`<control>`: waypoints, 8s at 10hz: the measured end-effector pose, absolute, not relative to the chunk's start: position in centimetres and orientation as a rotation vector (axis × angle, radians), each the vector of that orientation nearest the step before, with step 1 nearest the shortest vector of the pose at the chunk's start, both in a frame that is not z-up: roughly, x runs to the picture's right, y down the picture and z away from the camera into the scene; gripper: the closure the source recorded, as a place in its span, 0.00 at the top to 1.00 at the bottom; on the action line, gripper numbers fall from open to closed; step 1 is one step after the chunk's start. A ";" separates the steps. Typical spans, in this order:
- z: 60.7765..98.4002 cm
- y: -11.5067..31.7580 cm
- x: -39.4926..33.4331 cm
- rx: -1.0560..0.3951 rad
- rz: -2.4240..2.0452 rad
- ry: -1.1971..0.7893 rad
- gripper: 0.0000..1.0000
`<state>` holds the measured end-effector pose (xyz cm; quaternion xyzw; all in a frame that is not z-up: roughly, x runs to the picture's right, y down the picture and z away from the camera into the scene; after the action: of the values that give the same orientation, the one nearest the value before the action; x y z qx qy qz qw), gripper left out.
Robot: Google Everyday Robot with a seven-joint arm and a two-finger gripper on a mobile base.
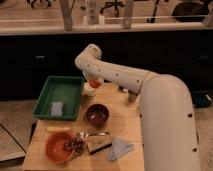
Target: Place apple in paper cup
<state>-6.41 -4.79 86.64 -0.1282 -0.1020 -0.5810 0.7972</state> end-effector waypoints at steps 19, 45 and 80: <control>90.4 -5.6 -7.7 -0.211 -1.276 -0.277 0.05; 91.9 -6.5 -8.1 -0.095 -1.312 -0.325 0.05; 91.7 -6.2 -7.7 0.010 -1.311 -0.383 0.38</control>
<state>-7.71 -6.18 91.71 0.0046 -0.1769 -0.6057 0.7757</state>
